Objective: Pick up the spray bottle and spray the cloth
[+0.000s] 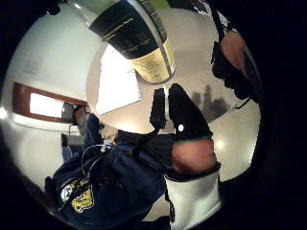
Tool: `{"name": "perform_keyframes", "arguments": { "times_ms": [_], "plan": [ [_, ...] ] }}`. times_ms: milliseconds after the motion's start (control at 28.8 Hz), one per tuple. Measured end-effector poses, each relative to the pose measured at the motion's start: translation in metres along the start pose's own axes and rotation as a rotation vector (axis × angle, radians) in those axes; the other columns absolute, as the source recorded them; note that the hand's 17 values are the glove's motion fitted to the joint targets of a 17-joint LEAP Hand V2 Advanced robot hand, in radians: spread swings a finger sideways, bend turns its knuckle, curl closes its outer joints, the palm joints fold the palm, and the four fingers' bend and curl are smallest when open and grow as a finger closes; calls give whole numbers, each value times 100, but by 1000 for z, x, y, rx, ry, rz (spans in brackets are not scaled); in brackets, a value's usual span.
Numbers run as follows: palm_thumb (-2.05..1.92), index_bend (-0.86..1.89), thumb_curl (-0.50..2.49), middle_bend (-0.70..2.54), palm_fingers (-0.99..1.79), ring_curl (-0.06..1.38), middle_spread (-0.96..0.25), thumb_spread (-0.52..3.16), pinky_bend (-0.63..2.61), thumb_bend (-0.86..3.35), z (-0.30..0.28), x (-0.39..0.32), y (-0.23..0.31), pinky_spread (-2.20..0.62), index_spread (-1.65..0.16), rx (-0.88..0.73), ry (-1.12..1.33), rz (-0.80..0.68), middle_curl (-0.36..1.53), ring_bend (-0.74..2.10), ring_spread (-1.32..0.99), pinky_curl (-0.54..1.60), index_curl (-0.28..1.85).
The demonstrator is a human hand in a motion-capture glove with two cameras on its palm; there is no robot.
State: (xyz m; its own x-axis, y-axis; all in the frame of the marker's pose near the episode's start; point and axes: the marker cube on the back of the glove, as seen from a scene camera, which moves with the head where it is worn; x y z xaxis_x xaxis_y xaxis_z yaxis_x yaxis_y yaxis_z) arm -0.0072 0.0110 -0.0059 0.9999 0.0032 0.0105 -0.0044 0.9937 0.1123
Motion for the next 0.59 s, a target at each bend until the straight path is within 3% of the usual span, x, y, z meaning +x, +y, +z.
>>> {"name": "perform_keyframes", "arguments": {
  "times_ms": [312,451,590],
  "plan": [
    [53,10,33,33,110,37,-9,125,34,12,-19,-19,-22,-13,-29,107,-154,-2,39,48,-18,35,28],
    [59,13,36,30,103,36,-9,123,33,12,-39,-30,-50,-11,-29,236,-394,9,39,43,-17,35,28],
    [64,12,38,29,91,37,-9,119,30,12,-50,-34,-76,-6,-30,278,-709,-95,39,39,-17,36,29]
  ]
}}
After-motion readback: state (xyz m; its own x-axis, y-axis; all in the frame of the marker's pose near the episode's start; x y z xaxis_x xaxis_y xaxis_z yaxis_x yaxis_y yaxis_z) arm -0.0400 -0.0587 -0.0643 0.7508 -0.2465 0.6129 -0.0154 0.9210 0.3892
